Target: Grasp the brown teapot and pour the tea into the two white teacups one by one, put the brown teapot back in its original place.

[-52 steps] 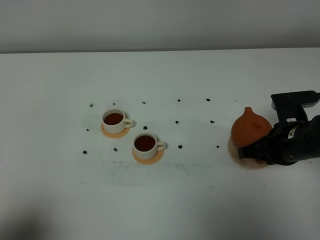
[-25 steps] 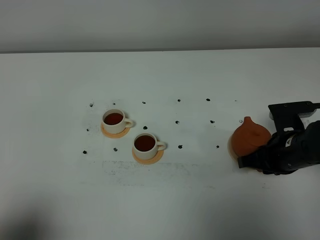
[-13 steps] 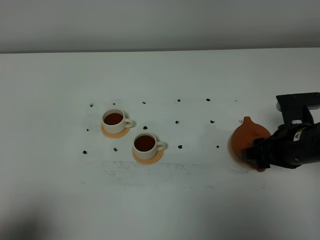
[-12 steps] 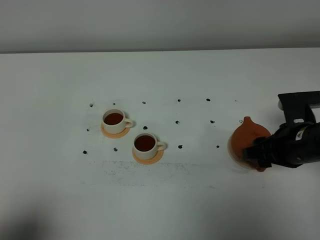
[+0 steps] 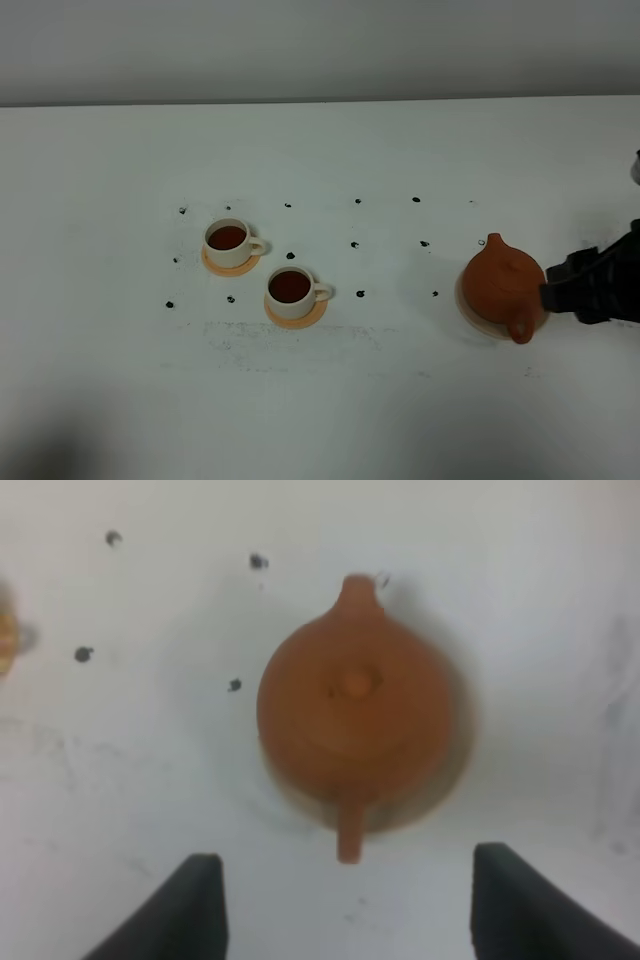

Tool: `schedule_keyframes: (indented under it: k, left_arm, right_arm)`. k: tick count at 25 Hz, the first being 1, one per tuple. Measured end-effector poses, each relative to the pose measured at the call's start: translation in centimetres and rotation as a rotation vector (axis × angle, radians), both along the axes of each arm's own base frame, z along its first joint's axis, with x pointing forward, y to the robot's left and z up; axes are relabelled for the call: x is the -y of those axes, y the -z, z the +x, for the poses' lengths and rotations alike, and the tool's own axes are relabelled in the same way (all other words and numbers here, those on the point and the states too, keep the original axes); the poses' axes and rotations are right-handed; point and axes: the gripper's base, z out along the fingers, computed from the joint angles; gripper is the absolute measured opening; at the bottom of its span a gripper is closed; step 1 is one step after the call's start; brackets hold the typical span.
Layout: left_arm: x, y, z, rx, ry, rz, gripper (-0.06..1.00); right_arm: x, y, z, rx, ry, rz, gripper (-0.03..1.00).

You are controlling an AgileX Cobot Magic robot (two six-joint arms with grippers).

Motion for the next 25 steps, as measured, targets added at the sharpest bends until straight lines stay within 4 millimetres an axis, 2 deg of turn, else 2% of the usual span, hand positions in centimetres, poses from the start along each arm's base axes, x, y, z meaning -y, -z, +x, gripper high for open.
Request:
schedule_keyframes:
  k: [6, 11, 14, 22, 25]
  left_arm:
    - [0.0, 0.0, 0.0, 0.0, 0.0, 0.0, 0.37]
    - [0.0, 0.0, 0.0, 0.0, 0.0, 0.0, 0.37]
    - [0.0, 0.0, 0.0, 0.0, 0.0, 0.0, 0.37]
    - [0.0, 0.0, 0.0, 0.0, 0.0, 0.0, 0.37]
    - [0.0, 0.0, 0.0, 0.0, 0.0, 0.0, 0.37]
  right_arm:
    - [0.9, -2.7, -2.7, 0.104, 0.0, 0.031, 0.51]
    - [0.9, -3.1, -3.2, 0.122, -0.011, 0.032, 0.51]
    - [1.2, -3.9, -4.5, 0.16, -0.038, 0.005, 0.51]
    - [3.6, -5.3, -11.1, 0.145, -0.033, -0.018, 0.51]
    - [4.3, -5.4, -12.9, 0.142, -0.036, -0.032, 0.51]
